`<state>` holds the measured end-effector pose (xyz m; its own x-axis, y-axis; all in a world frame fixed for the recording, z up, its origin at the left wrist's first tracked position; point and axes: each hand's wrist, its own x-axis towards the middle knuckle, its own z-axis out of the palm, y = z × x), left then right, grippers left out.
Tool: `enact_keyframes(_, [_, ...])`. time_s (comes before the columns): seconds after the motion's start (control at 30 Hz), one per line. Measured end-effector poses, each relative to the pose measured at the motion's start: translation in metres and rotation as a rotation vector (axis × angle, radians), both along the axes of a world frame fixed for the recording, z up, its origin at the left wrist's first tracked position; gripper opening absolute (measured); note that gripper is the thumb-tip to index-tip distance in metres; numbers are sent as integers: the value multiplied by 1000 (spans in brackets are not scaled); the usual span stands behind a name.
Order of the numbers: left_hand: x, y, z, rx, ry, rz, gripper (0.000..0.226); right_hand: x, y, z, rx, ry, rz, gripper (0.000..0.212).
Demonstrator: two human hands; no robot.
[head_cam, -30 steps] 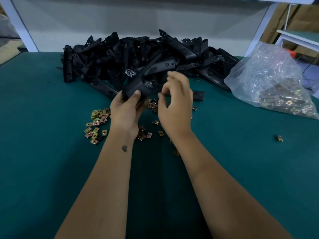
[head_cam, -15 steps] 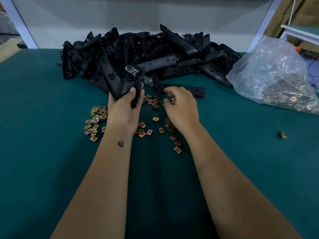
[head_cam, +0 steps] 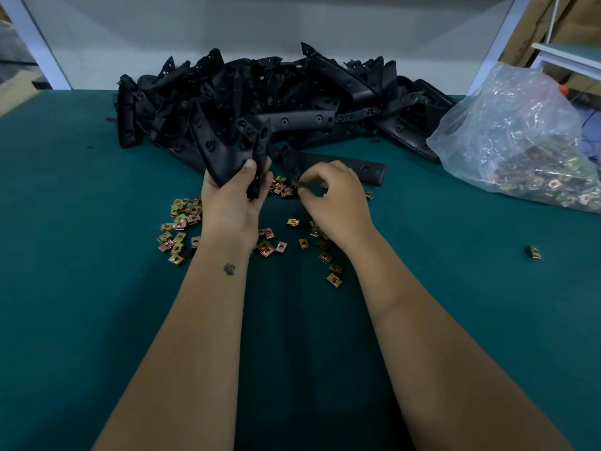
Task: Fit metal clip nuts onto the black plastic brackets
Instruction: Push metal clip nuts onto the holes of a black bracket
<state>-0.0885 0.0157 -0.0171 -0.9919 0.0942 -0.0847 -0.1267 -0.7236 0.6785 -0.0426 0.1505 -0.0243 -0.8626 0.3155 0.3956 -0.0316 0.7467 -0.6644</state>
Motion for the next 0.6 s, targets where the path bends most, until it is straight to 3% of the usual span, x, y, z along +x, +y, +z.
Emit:
enact_keyframes(0.1, [1, 3, 0, -224, 29, 47, 42, 2, -3, 4, -216, 82, 9, 18])
enact_keyframes(0.2, [3, 4, -2, -428, 87, 32, 75, 3, -4, 5, -65, 162, 40, 47])
enact_keyframes(0.23, [5, 4, -2, -478, 116, 21, 76, 3, -4, 6, 16, 188, 54, 55])
enact_keyframes(0.37, [10, 4, 2, -586, 228, -11, 40, 3, -6, 5, 186, 273, 4, 33])
enact_keyframes(0.43, [13, 5, 5, -468, 221, -52, 29, 4, -6, 5, 177, 313, -23, 22])
enact_keyframes(0.5, [12, 3, 5, -295, 191, -107, 33, 5, -6, 9, 64, 380, -49, 15])
enact_keyframes(0.6, [10, 2, 5, -238, 147, -92, 39, 4, -9, 22, -446, 545, -94, 11])
